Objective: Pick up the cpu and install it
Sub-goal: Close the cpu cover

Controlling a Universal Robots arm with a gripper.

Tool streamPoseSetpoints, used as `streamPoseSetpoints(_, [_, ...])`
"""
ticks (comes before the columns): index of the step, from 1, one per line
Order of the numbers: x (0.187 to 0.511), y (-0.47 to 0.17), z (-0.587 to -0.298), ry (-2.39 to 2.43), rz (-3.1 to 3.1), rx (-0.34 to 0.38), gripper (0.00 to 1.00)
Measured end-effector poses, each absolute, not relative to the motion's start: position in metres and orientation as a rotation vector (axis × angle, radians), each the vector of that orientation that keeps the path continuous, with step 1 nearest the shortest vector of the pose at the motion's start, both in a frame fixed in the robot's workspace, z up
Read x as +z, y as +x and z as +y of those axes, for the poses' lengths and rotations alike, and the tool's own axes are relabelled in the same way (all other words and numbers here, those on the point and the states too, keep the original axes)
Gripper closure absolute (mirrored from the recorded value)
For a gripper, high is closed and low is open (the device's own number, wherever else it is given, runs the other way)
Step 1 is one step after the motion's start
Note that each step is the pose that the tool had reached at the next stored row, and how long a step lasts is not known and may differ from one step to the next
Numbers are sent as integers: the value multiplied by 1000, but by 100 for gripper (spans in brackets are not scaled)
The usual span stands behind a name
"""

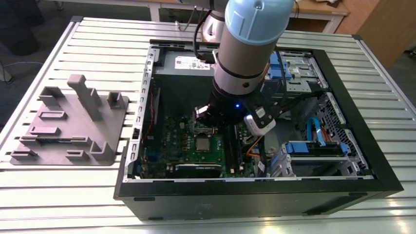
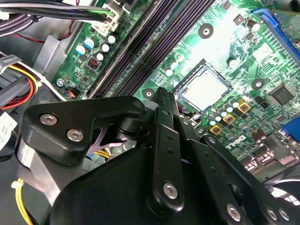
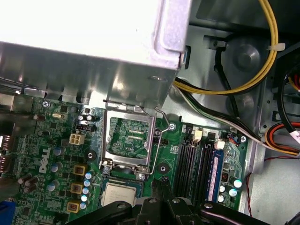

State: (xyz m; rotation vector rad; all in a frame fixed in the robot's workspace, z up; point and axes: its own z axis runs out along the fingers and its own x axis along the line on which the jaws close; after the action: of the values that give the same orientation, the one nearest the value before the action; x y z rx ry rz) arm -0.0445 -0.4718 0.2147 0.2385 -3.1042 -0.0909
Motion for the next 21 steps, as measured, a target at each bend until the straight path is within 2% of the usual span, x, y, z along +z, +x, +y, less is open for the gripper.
streamPoseSetpoints(21, [210,-36,-460,380,-3088,-89,89])
